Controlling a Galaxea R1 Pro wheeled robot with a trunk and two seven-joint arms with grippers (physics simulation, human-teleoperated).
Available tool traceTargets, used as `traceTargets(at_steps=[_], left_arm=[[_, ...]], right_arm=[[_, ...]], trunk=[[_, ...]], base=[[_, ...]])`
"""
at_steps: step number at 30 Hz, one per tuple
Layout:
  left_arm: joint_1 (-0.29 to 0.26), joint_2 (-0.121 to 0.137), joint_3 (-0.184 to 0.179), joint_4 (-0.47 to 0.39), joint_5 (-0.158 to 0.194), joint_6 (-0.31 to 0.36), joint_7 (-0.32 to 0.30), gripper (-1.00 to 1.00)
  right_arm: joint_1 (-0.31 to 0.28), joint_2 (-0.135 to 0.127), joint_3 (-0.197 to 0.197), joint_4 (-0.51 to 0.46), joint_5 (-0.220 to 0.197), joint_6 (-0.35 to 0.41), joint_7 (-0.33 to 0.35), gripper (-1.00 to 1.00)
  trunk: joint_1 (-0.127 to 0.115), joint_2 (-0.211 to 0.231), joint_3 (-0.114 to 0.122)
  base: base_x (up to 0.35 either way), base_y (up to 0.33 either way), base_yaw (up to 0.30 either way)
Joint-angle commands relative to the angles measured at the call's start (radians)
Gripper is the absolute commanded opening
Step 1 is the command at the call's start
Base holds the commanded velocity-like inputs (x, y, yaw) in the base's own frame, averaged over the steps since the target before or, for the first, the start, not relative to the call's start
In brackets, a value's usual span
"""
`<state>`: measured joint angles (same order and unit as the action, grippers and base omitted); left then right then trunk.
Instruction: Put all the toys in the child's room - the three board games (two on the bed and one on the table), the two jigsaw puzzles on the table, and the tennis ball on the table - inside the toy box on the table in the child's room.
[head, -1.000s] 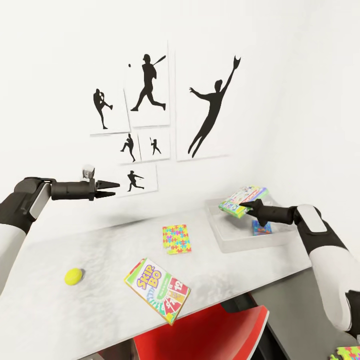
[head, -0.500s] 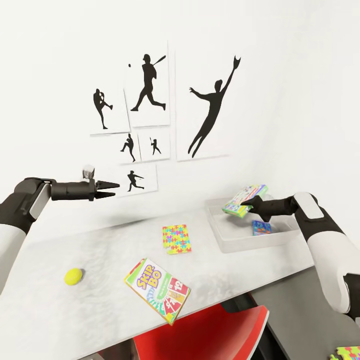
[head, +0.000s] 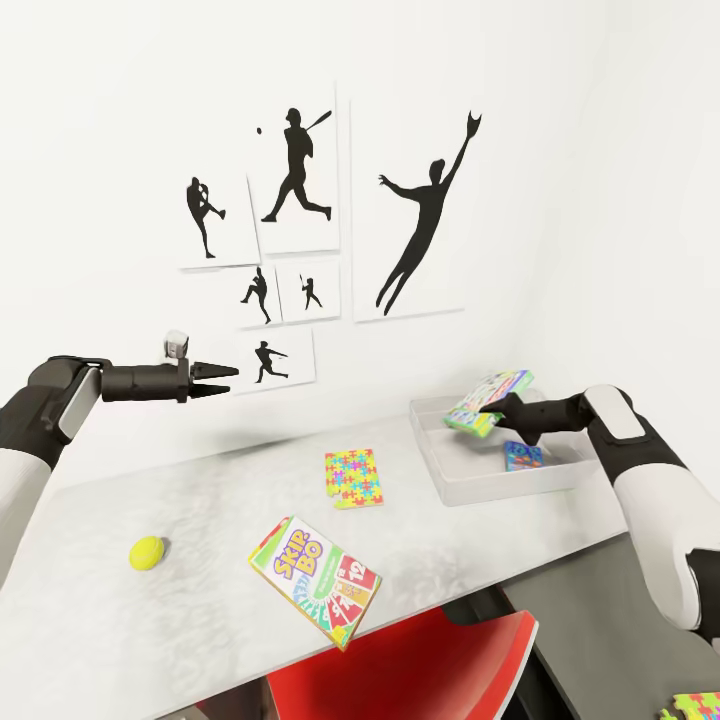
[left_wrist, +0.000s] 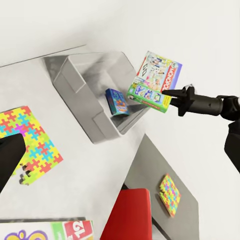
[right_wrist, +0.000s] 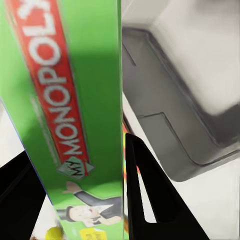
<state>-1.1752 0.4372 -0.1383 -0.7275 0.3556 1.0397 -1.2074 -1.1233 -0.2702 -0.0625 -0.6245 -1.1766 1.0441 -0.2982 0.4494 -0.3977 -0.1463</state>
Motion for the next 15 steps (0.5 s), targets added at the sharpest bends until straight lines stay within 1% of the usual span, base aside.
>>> traceTargets(at_steps=[1,3,7,9,12,15], left_arm=[[-0.001,0.001,-0.004,0.000,0.003,0.006,-0.003,1.00],[-0.001,0.001,-0.004,0.000,0.003,0.006,-0.006,1.00],[-0.001,0.001,-0.004,0.000,0.003,0.006,-0.042,1.00],[-0.001,0.001,-0.004,0.001,0.001,0.007,-0.098,1.00],[-0.001,0.001,-0.005,0.002,-0.001,0.007,-0.149,1.00],[-0.001,0.013,-0.007,0.002,-0.002,0.007,-0.180,1.00]], right_arm=[[0.000,0.000,0.010,-0.001,-0.010,0.003,-0.005,-1.00],[0.000,0.000,0.034,-0.001,-0.009,0.003,0.021,-1.00],[0.000,-0.001,0.050,-0.001,-0.008,0.003,0.067,-1.00],[0.000,-0.001,0.056,-0.001,-0.007,0.003,0.088,-1.00],[0.000,-0.001,0.058,-0.001,-0.006,0.003,0.097,-1.00],[0.000,-0.002,0.059,-0.001,-0.005,0.003,0.101,-1.00]], trunk=[[0.001,-0.002,-0.003],[0.001,-0.002,-0.005],[0.001,-0.002,-0.010],[0.001,-0.002,-0.013],[0.001,-0.002,-0.018],[0.001,-0.002,-0.023]], base=[[0.000,0.000,0.000],[0.000,0.000,0.000],[0.000,0.000,0.000],[0.000,0.000,0.000],[0.000,0.000,0.000],[0.000,0.000,0.000]])
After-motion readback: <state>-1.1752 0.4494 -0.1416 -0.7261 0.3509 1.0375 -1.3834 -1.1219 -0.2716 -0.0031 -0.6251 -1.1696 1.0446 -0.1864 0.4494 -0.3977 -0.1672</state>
